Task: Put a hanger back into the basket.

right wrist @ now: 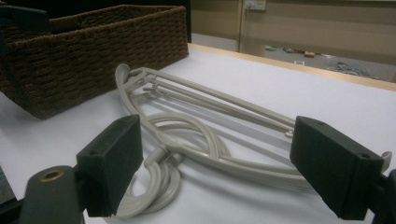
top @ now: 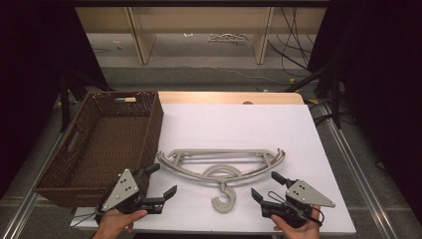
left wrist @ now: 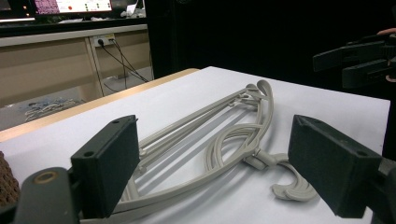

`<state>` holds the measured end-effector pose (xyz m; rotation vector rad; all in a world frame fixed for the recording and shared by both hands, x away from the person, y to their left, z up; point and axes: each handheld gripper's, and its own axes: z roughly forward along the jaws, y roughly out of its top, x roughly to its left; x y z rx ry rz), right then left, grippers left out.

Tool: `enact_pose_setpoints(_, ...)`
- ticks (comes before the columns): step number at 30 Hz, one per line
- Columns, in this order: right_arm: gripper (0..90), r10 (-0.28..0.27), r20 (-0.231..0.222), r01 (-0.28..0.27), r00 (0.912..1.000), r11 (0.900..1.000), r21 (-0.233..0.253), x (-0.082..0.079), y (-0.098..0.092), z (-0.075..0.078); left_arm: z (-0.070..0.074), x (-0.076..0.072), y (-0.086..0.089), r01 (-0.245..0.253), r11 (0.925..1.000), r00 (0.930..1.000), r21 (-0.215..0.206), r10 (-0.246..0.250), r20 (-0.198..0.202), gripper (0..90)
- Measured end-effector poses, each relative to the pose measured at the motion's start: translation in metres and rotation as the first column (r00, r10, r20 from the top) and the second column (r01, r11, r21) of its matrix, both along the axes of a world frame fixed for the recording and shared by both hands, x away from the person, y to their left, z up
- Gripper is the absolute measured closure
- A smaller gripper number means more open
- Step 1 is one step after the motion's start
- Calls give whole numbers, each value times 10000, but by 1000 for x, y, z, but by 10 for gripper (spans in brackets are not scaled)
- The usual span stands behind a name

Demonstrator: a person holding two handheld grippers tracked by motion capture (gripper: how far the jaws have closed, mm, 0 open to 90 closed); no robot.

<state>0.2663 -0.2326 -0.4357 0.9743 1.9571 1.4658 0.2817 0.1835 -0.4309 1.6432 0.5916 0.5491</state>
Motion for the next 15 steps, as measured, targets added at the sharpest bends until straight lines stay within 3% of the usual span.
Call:
enact_pose_setpoints(2, 181, 23, -35, -23, 10000, 10000, -15, 0, 0, 0, 0, 0, -1, 60, 9999, 10000, 136, -60, 3, 162)
enact_pose_setpoints(7, 189, 88, -40, -88, 10000, 10000, -16, 2, 1, -1, -1, 0, -3, 161, 9999, 9999, -8, -161, -17, 162)
enact_pose_setpoints(9, 192, 148, -258, -153, 9996, 9997, -191, 2, 1, 0, -1, 0, -2, 108, 9999, 9999, 72, -107, -77, 162)
enact_pose_setpoints(11, 197, 192, -100, -193, 9998, 9997, -123, 4, 3, -2, -1, 0, -2, 108, 9999, 9999, 61, -107, -80, 162)
enact_pose_setpoints(13, 206, 259, -346, -277, 9991, 9981, -545, 3, 2, -1, -1, 0, -3, 114, 9999, 9999, 78, -113, -49, 162)
enact_pose_setpoints(14, 211, 362, -154, -375, 9992, 9953, -888, 6, 3, -1, -1, 0, -3, 114, 9998, 9999, 147, -113, -47, 162)
enact_pose_setpoints(15, 211, 362, -154, -375, 9992, 9953, -888, 6, 3, -1, -1, 0, -3, 148, 9998, 9999, 151, -147, -58, 162)
